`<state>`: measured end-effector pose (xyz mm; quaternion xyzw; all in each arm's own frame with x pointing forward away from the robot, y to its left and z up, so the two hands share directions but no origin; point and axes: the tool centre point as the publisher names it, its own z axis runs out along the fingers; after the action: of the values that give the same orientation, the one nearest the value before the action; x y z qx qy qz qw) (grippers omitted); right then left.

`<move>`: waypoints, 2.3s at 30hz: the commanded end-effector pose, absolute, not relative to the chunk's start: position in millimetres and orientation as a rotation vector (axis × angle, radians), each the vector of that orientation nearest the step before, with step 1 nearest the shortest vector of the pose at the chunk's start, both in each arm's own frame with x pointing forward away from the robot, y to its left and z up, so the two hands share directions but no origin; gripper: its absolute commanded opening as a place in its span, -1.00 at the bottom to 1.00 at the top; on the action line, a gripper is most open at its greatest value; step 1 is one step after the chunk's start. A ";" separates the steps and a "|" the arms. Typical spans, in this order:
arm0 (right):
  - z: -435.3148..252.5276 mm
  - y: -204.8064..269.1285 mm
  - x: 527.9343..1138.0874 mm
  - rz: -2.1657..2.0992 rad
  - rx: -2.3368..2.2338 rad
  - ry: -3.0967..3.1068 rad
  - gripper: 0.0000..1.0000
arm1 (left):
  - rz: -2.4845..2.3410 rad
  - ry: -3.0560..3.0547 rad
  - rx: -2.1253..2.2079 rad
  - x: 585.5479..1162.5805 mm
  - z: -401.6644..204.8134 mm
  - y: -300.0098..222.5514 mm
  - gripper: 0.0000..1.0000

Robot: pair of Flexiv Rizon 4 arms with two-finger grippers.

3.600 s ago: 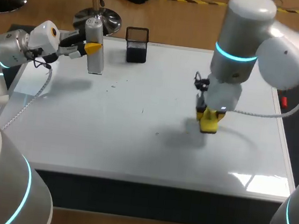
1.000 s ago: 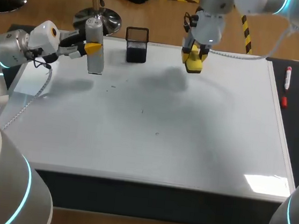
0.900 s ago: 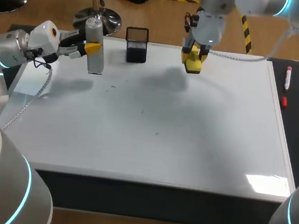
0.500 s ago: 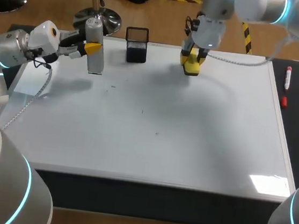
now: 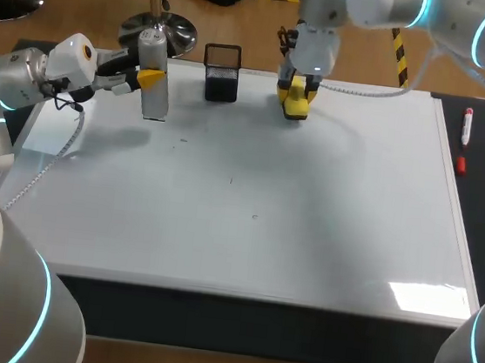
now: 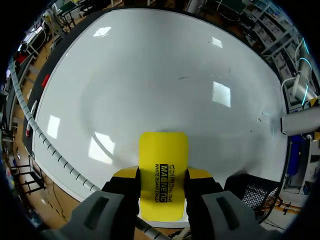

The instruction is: Pick up the inspection probe, press it on each red-marked spot on the whiteboard one by one, put down the probe, pick up the eraser, and wipe off all the red marks.

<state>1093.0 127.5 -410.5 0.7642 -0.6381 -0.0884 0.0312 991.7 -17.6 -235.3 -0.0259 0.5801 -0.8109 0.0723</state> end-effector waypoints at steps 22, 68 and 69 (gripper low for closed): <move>-433.1 144.7 1121.5 -0.366 2.252 -1.960 -1.00 | -2.435 1.742 -0.079 991.5 -234.3 -18.2 -1.00; -317.7 97.0 1109.4 -0.524 1.816 -2.665 1.00 | -2.435 1.742 -0.079 991.5 -234.3 -18.2 -1.00; -316.3 95.9 1109.9 -0.536 1.808 -2.670 1.00 | -2.435 1.742 -0.079 991.5 -234.3 -18.2 -1.00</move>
<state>1115.0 100.5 -324.4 0.5565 -0.8082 -0.1873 -0.0446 991.7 -17.5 -235.4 -0.0259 0.5801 -0.8109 0.0723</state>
